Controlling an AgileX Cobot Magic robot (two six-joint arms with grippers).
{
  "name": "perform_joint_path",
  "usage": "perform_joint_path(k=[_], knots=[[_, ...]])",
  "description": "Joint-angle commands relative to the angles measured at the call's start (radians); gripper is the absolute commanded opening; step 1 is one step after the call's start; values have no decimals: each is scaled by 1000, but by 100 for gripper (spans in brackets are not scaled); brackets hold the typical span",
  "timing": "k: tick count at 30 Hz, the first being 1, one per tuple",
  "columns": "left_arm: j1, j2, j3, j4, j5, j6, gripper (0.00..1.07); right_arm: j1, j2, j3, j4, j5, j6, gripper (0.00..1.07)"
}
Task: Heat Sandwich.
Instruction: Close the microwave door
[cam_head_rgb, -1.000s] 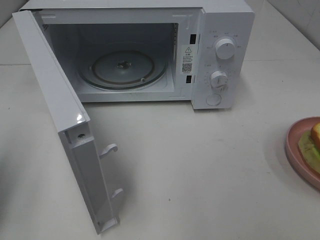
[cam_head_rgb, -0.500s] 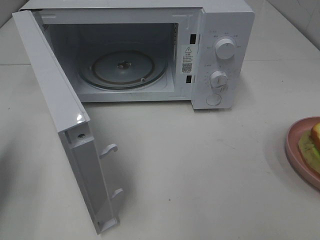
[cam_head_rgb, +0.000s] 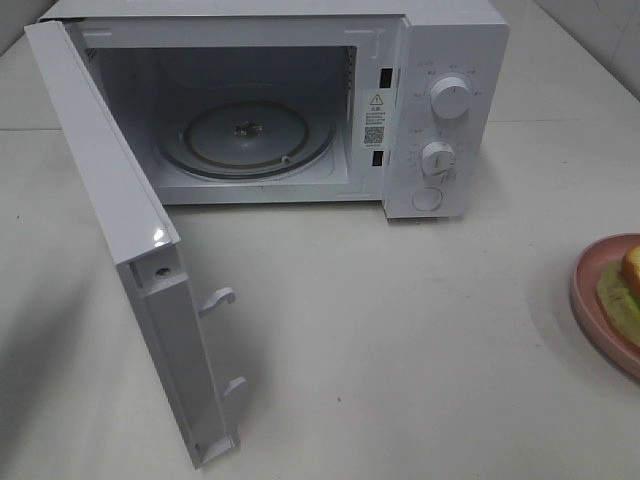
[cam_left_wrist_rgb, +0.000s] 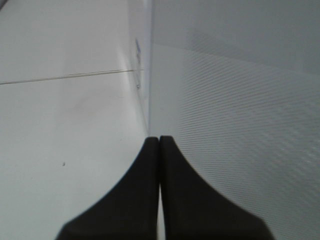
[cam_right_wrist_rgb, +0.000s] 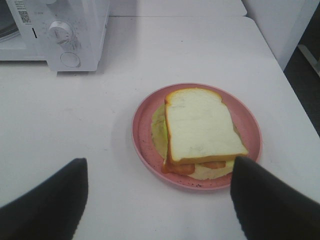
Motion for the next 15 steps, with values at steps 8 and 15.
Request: perform_joint_path(k=[8,15], knots=[[-148,109,-25,-42,-76,27,0,-5,-29,1,-3,-10,-11,75],[-253,182,-37,-147,-118,79,0,-5,-29,1,-3,-10,-11,75]])
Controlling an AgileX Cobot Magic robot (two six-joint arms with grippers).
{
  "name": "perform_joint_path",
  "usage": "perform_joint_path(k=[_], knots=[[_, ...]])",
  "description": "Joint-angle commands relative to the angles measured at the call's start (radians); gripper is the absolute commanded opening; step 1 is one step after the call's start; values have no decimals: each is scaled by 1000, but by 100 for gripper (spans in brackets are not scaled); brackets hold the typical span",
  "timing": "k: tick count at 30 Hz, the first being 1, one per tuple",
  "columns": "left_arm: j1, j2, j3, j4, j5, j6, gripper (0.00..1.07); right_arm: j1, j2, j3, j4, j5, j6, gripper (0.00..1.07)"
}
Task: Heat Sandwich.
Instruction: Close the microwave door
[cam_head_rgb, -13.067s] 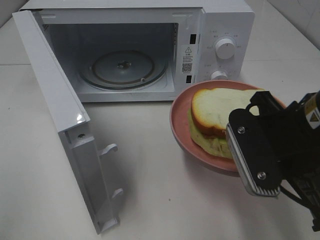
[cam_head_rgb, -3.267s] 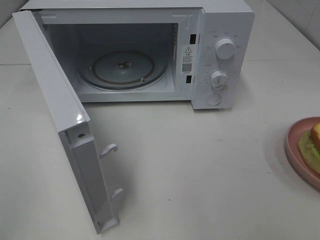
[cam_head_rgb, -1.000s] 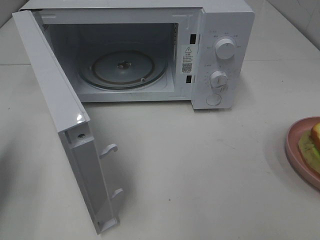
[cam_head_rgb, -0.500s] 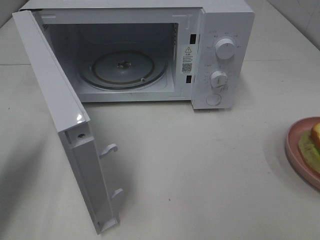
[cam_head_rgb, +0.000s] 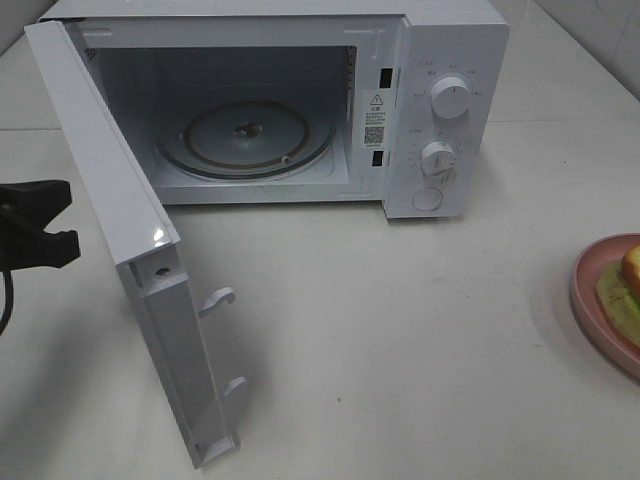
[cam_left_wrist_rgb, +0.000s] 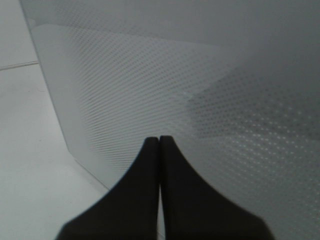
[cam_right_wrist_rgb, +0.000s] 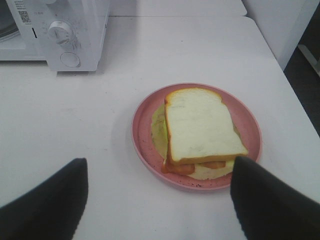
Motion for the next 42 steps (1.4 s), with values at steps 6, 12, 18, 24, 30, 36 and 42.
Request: perform_joint_path(k=[6,12,18,24,30,36,42], knots=[[-101,59,-53,-105,-19,46,0,-5,-29,1,-3,-9,-11,75],[-194,99,-102,-189,-12,80,0,-5,-29,1,-3,-9,-11,75],[-290,153,-183,-282,-7,97,0,-5,-29,1,-3,-9,-11,75],[-342,189,-249,-304,0,97,0,-5,-29,1,-3,-9,-11,75],[-399,241,-365,-304,78,122,0,-5,-29,1,-3,-9,-11,75],[-443,272,-471,-349,142,197,0,-5,-29,1,-3,-9,-11,75],[-471,312,-558,-420,193,250,0,-5,-29,1,-3,-9,-11,75]])
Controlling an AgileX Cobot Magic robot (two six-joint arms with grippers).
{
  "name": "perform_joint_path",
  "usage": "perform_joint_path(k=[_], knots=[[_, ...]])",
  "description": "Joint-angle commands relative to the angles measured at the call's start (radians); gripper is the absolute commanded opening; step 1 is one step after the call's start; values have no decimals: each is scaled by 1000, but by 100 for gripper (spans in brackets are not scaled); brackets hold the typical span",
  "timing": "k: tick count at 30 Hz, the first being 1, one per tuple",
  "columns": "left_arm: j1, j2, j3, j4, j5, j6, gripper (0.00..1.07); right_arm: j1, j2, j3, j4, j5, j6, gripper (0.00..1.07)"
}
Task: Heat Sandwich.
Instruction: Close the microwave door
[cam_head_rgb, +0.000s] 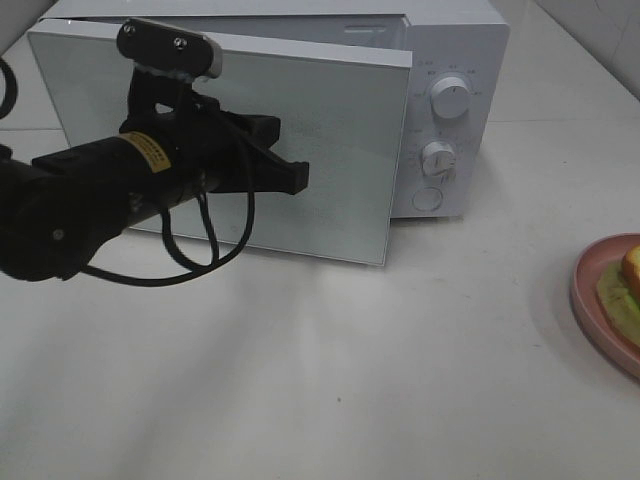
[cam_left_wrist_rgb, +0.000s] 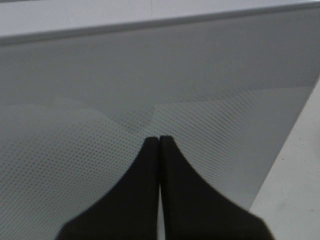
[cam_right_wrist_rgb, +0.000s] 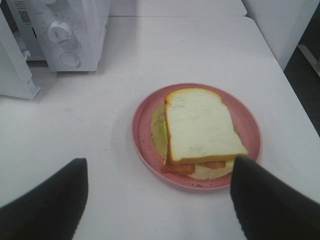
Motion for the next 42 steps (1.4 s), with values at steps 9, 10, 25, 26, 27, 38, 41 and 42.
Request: perform_joint_path(k=[9,10,25,26,27,38,41,42], knots=[[-41,97,-186,-147,82,107,0,-5,-29,1,-4,-9,-11,75],[-41,115,-220,-177,107,107,0,-5,-29,1,-4,-9,-11,75],[-32,213,-382,-239,152,177,0,-5,-29,1,-4,-9,-11,75],[-22,223,-402,-242,156,190,0,-5,-29,1,-4,-9,-11,75],[-22,223,-402,-242,156,190,0,-5,-29,1,-4,-9,-11,75],[26,273,-479,-242,162,188,0,-5,-29,1,-4,-9,-11,75],[50,284,-484,-245,168,184,0,-5,-29,1,-4,-9,-11,75],[52,284,-484,-245,174,184,0,-5,-29,1,-4,-9,-11,75]])
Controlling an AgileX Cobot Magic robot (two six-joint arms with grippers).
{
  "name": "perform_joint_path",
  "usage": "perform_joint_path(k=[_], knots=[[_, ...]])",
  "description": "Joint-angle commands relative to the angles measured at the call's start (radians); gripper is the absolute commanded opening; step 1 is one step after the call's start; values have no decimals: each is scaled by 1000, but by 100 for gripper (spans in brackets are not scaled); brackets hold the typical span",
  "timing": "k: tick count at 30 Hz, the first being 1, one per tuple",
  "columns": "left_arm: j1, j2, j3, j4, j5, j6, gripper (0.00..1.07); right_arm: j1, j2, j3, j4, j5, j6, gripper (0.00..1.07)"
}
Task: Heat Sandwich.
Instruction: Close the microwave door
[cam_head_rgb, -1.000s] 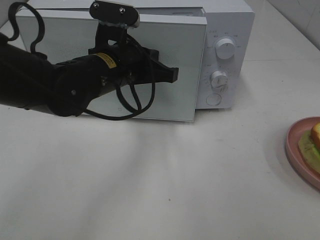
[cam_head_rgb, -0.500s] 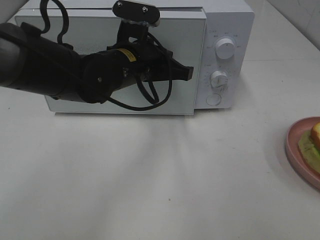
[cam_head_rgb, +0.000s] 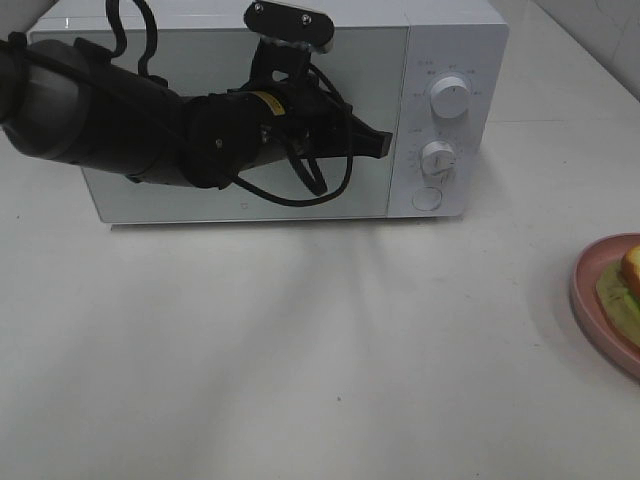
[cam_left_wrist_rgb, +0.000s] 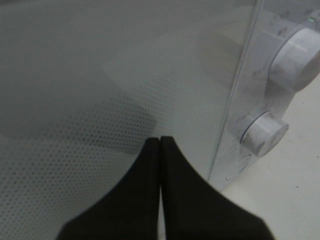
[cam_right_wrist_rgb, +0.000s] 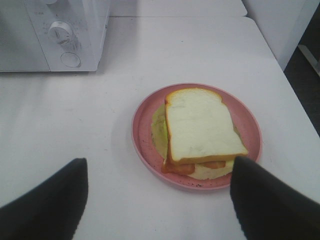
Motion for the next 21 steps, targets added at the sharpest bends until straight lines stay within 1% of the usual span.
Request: perform_joint_path(k=[1,21], knots=[[61,10,-27,-66,-89,-9,0,-5,-29,1,-4,-9,-11,75],[50,-8,-27,-62,-84,-9,0,-5,-29,1,-4,-9,-11,75]])
